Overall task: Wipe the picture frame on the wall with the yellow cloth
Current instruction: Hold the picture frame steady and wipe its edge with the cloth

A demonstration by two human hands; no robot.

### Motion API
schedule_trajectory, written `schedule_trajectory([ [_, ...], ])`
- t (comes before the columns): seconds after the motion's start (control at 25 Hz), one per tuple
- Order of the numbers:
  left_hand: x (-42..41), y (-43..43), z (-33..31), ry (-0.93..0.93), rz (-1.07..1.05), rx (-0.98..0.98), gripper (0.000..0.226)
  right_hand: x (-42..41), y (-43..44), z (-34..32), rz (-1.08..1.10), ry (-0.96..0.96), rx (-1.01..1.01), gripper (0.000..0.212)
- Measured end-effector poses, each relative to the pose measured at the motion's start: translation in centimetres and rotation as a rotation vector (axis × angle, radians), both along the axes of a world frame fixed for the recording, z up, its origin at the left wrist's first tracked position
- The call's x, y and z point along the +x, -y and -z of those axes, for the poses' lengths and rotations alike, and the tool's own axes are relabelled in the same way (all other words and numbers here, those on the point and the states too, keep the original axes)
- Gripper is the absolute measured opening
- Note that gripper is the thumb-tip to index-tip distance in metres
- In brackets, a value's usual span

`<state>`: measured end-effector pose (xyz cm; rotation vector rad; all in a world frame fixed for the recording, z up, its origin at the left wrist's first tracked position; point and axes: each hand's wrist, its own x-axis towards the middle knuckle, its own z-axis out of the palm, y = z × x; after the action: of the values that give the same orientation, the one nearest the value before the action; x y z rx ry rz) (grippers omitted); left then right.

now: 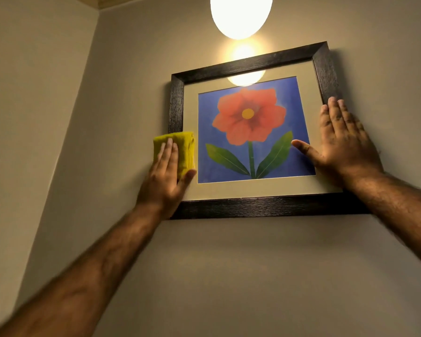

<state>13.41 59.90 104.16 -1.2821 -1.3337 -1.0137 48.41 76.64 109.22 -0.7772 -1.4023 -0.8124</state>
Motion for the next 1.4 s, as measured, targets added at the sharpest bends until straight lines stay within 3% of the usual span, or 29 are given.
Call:
schedule_trajectory([
  [0.16, 1.4, 0.1, -10.5, 0.127, 0.028, 0.0, 0.089, -0.1, 0.0, -0.1, 0.022, 0.002, 0.016, 0.11],
  [0.28, 1.6, -0.3, -13.1, 0.143, 0.002, 0.002, 0.09, -0.1, 0.0, -0.2, 0.027, 0.001, 0.01, 0.11],
  [0.4, 1.4, -0.6, -11.1, 0.126, 0.018, 0.021, 0.09, 0.1, 0.0, -0.1, 0.018, 0.0, 0.009, 0.109],
  [0.72, 1.4, 0.0, 2.6, 0.042, 0.054, 0.017, 0.097, 0.4, -0.1, -0.2, -0.005, -0.003, 0.009, 0.108],
  [0.8, 1.6, 0.9, 2.2, 0.072, 0.084, 0.035, 0.084, 0.3, -0.1, -0.1, -0.009, 0.005, 0.003, 0.109],
  [0.92, 0.9, 3.5, -0.9, 0.063, 0.089, 0.159, 0.047, 0.3, 0.1, 0.0, -0.016, 0.003, -0.003, 0.109],
  [1.04, 0.1, 5.9, -4.3, 0.039, 0.076, 0.095, 0.021, 0.4, 0.4, 0.1, -0.027, 0.009, -0.009, 0.111],
  [1.16, 0.7, 6.2, -5.9, 0.07, 0.053, 0.034, 0.029, 0.4, 0.5, 0.3, -0.03, 0.005, -0.009, 0.111],
  [1.28, 0.1, 6.0, -6.6, 0.173, -0.036, 0.07, 0.056, 0.3, 0.5, 0.3, -0.03, 0.008, -0.008, 0.111],
  [1.4, -1.0, 5.9, -7.1, 0.329, 0.022, -0.018, 0.048, 0.2, 0.4, 0.3, -0.025, 0.008, -0.003, 0.111],
])
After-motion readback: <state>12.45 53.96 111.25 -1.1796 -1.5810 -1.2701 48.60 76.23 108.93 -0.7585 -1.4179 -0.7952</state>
